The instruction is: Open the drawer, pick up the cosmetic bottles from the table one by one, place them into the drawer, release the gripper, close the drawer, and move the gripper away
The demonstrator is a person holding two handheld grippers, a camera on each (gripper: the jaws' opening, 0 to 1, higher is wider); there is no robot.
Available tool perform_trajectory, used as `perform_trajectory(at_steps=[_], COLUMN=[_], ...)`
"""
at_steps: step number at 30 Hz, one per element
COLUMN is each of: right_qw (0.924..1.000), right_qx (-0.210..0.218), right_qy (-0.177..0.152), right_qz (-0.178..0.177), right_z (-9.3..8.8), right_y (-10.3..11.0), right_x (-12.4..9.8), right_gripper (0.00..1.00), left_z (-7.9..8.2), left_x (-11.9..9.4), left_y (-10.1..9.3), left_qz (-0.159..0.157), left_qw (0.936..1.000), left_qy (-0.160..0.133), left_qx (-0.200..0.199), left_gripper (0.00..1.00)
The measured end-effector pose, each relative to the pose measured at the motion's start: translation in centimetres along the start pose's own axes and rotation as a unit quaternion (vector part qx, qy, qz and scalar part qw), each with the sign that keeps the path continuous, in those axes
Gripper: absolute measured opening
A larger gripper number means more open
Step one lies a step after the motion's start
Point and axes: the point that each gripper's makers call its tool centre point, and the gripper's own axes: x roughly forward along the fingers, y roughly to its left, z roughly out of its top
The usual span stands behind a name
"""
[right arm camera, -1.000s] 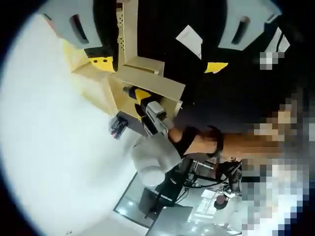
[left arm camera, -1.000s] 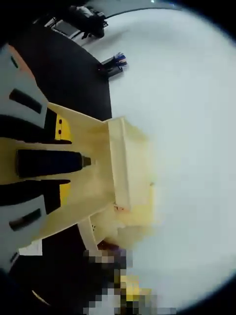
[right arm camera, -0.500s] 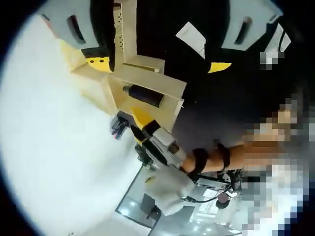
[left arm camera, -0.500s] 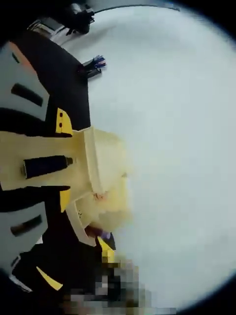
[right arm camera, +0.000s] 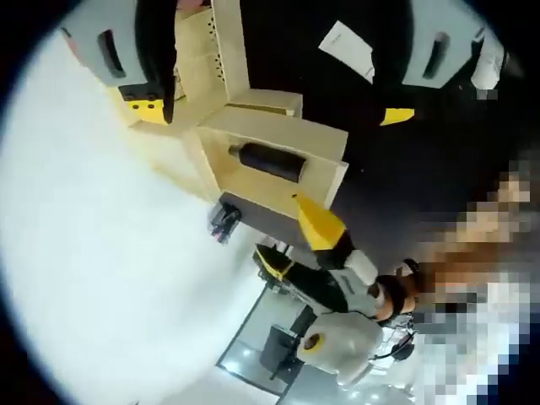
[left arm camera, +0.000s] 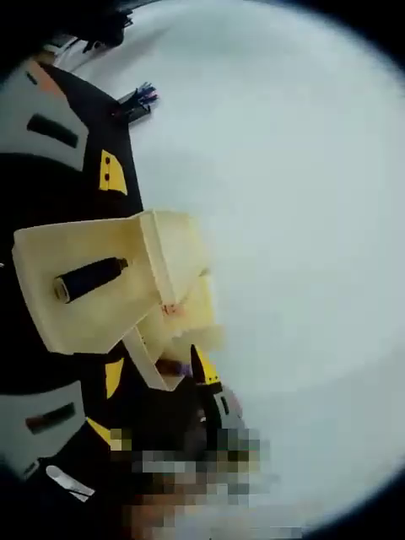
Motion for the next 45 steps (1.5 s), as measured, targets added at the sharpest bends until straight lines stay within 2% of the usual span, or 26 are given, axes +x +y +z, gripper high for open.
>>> perform_trajectory(at_steps=[2, 5, 8, 11, 13, 15, 16, 18, 21, 24, 27, 32, 38, 42, 43, 44, 45], right_qw=[1.0, 0.9999, 0.9997, 0.9994, 0.9971, 0.9983, 0.9981, 0.9981, 0.998, 0.9982, 0.998, 0.9987, 0.9976, 0.9972, 0.9973, 0.9975, 0.9978], right_qx=[0.0, -0.002, -0.016, -0.026, -0.051, -0.037, -0.03, -0.019, -0.02, -0.017, -0.02, -0.012, -0.031, -0.028, -0.026, -0.027, -0.014], right_qy=[-0.004, -0.008, -0.013, -0.015, -0.037, -0.034, -0.041, -0.032, -0.01, -0.001, -0.008, -0.022, -0.013, -0.014, -0.016, -0.032, -0.029], right_qz=[0.003, 0.005, -0.012, -0.019, -0.043, -0.03, -0.036, -0.049, -0.059, -0.058, -0.06, -0.045, -0.061, -0.068, -0.066, -0.058, -0.058], right_z=[0.2, 0.5, 1.2, 2.0, 3.1, 3.3, 3.7, 3.6, 2.4, 1.8, 2.3, 3.1, 2.9, 2.8, 2.8, 3.3, 3.2], right_y=[0.3, 0.8, 0.7, 0.6, 0.3, 1.1, 1.1, 0.6, 0.2, 0.1, 0.1, 1.1, 1.4, 1.2, 1.2, 1.4, 1.3], right_x=[0.3, 0.7, 1.2, 1.7, 1.9, 2.1, 2.2, 2.7, 3.3, 3.7, 3.6, 3.6, 4.4, 4.5, 4.5, 4.6, 4.7], right_gripper=[0.93, 0.93, 0.93, 0.93, 0.9, 0.92, 0.93, 0.93, 0.93, 0.92, 0.9, 0.91, 0.88, 0.88, 0.88, 0.88, 0.88], left_z=[-0.2, 0.0, -0.1, -0.3, -0.1, -0.4, -0.6, -1.0, -2.1, -3.2, -4.4, -5.7, -6.8, -7.6, -7.9, -8.2, -8.7], left_x=[-0.2, -0.7, -1.2, -2.0, -2.7, -3.4, -3.7, -4.3, -4.9, -4.8, -4.5, -5.0, -4.6, -4.1, -4.0, -3.8, -3.6], left_y=[0.1, 0.5, 1.3, 1.6, 0.9, 0.6, 0.7, 1.0, 0.6, 0.8, 1.0, 0.6, 0.8, 0.5, 0.3, 0.2, 0.2], left_qz=[0.0, -0.002, 0.0, -0.023, -0.057, -0.079, -0.083, -0.091, -0.127, -0.132, -0.13, -0.173, -0.191, -0.196, -0.197, -0.196, -0.194], left_qw=[1.0, 0.9997, 0.9993, 0.9978, 0.9953, 0.9936, 0.9931, 0.9923, 0.9889, 0.989, 0.99, 0.9833, 0.9804, 0.9792, 0.979, 0.9793, 0.9797], left_qy=[-0.001, -0.022, -0.032, -0.048, -0.074, -0.077, -0.08, -0.082, -0.076, -0.067, -0.054, -0.057, -0.05, -0.05, -0.05, -0.049, -0.049], left_qx=[-0.002, -0.005, -0.021, -0.041, -0.026, -0.026, -0.024, -0.019, -0.01, -0.009, 0.002, 0.001, 0.001, -0.007, -0.009, -0.01, -0.009], left_gripper=[0.78, 0.8, 0.85, 0.94, 0.96, 0.96, 0.96, 0.96, 0.96, 0.96, 0.96, 0.96, 0.96, 0.96, 0.96, 0.96, 0.96])
